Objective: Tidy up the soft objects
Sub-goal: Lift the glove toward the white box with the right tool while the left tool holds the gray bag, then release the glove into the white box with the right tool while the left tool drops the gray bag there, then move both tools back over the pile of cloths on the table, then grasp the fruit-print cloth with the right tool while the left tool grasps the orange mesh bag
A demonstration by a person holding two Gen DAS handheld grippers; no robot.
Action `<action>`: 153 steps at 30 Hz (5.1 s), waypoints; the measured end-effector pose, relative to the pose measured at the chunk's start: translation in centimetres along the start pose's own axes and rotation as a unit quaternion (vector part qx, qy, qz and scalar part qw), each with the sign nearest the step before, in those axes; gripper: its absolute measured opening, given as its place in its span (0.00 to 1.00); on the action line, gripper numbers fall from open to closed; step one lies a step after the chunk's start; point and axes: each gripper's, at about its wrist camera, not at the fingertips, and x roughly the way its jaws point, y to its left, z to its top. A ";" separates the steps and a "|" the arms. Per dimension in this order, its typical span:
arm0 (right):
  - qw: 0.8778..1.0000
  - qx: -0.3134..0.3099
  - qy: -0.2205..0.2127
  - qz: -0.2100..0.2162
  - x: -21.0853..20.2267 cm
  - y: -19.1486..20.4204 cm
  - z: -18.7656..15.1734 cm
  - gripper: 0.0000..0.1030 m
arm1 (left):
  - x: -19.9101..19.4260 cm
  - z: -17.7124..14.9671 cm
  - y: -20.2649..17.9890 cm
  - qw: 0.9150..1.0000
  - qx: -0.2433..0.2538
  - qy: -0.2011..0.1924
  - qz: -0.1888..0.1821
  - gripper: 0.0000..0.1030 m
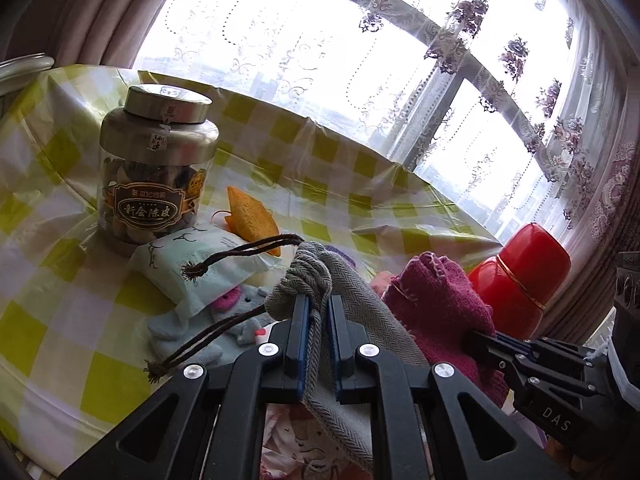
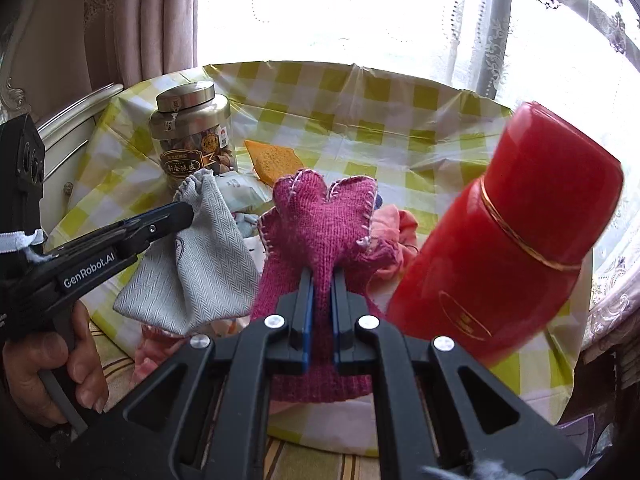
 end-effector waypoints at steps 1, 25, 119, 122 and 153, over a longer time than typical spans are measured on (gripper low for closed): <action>1.000 0.007 0.002 -0.003 -0.6 -0.6 -0.5 0.09 | -0.2 -0.1 -0.6 1.000 0.003 0.003 -0.007 0.09; 0.978 0.175 0.043 -0.109 -12.5 -15.7 -15.7 0.09 | -1.9 -9.5 -18.8 0.967 0.140 0.144 -0.159 0.09; 0.989 -0.074 0.114 0.059 10.6 5.5 -1.5 0.70 | -4.3 -1.7 3.7 0.994 -0.012 0.102 0.037 0.46; 0.990 -0.057 0.114 0.058 11.4 5.0 -1.3 0.53 | -3.6 -1.1 3.8 0.993 0.005 0.105 0.044 0.46; 0.989 0.081 -0.001 0.122 7.8 0.8 -2.0 0.44 | 21.3 8.4 4.4 0.960 0.045 0.192 0.201 0.52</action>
